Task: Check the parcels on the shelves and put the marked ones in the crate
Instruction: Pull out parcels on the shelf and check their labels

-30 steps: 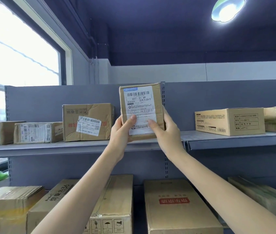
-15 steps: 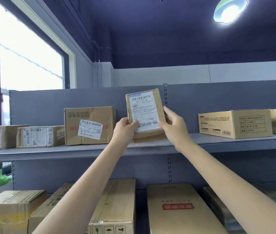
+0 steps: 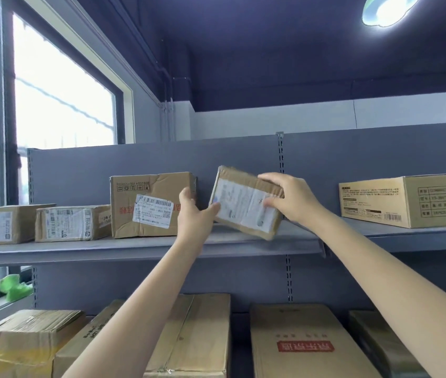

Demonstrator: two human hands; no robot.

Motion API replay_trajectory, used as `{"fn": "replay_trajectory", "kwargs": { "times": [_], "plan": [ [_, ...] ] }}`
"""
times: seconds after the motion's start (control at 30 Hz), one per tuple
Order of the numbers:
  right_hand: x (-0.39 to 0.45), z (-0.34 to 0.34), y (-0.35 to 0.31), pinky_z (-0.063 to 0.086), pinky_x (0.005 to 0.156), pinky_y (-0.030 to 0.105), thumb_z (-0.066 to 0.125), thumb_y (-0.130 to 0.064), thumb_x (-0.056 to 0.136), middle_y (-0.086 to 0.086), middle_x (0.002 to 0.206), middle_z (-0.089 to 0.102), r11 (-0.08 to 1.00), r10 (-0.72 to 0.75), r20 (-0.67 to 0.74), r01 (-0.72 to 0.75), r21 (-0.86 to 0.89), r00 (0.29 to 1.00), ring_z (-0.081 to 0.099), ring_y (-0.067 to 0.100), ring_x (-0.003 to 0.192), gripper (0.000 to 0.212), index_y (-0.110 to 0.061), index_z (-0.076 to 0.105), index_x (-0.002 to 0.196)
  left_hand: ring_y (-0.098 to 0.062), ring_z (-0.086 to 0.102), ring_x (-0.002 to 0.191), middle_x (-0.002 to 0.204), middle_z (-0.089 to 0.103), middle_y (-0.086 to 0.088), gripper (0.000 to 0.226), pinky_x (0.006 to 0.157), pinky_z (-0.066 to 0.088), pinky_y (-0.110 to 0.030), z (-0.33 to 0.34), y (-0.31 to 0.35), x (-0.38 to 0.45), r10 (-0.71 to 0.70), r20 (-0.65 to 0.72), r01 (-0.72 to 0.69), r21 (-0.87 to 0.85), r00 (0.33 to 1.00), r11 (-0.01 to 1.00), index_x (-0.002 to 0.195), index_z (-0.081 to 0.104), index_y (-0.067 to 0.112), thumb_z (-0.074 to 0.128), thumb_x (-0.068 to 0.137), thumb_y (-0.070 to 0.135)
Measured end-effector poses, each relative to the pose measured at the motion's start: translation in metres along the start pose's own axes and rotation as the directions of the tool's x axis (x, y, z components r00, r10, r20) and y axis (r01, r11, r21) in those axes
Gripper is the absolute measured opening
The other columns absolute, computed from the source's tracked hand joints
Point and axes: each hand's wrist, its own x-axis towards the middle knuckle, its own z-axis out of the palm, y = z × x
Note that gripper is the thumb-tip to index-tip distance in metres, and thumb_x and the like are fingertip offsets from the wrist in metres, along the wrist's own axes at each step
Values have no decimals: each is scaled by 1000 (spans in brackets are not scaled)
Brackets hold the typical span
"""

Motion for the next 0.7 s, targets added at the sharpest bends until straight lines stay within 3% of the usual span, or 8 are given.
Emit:
{"fn": "replay_trajectory", "kwargs": {
  "times": [0.1, 0.17, 0.23, 0.3, 0.5, 0.6, 0.7],
  "plan": [
    [9, 5, 8, 38, 91, 23, 62, -1, 83, 2, 127, 59, 999, 25, 118, -21, -33, 993, 53, 19, 116, 46, -15, 55, 127, -17, 31, 135, 147, 34, 3, 66, 102, 27, -26, -9, -3, 11, 146, 113, -179, 391, 983, 903, 145, 24, 19, 54, 87, 5],
    [17, 13, 10, 45, 90, 31, 57, 2, 85, 4, 121, 61, 994, 33, 161, -16, -107, 986, 56, 21, 108, 43, -17, 56, 123, -21, 24, 140, 154, 24, -3, 64, 106, 25, -27, -7, -4, 18, 169, 215, -260, 526, 962, 809, 146, 24, 19, 48, 88, 1],
    [24, 24, 14, 50, 84, 40, 51, 5, 86, 6, 116, 61, 980, 45, 181, -8, -200, 982, 58, 22, 99, 39, -17, 55, 118, -25, 32, 136, 152, 28, -6, 62, 102, 32, -29, -2, -8, 25, 164, 302, -316, 573, 939, 756, 145, 25, 16, 41, 89, -2],
    [30, 34, 19, 52, 81, 39, 47, 8, 86, 7, 113, 60, 974, 46, 171, -7, -225, 984, 59, 20, 94, 38, -15, 54, 115, -26, 44, 123, 147, 35, -4, 61, 88, 38, -26, 5, -15, 31, 170, 370, -373, 594, 913, 713, 144, 28, 15, 38, 87, -5],
    [46, 47, 45, 54, 80, 41, 47, 10, 85, 7, 110, 59, 982, 72, 183, -37, -188, 981, 60, 20, 91, 37, -17, 51, 109, -28, 16, 134, 148, 23, -5, 66, 101, 36, -38, 18, -38, 56, 241, 322, -400, 792, 915, 461, 145, 21, 19, 44, 86, -3],
    [55, 53, 57, 53, 80, 39, 46, 8, 86, 8, 109, 58, 980, 80, 172, -46, -196, 982, 58, 21, 91, 32, -16, 50, 107, -24, 13, 141, 154, 20, -3, 58, 106, 32, -36, 27, -44, 72, 265, 329, -420, 768, 906, 483, 142, 27, 16, 44, 89, -2],
    [65, 63, 65, 53, 77, 39, 40, 10, 86, 10, 107, 57, 977, 92, 157, -58, -206, 983, 58, 20, 87, 33, -16, 49, 104, -21, 26, 136, 148, 32, -3, 54, 101, 37, -32, 36, -48, 81, 289, 337, -439, 765, 896, 472, 139, 32, 10, 44, 88, -2]
  ]
}}
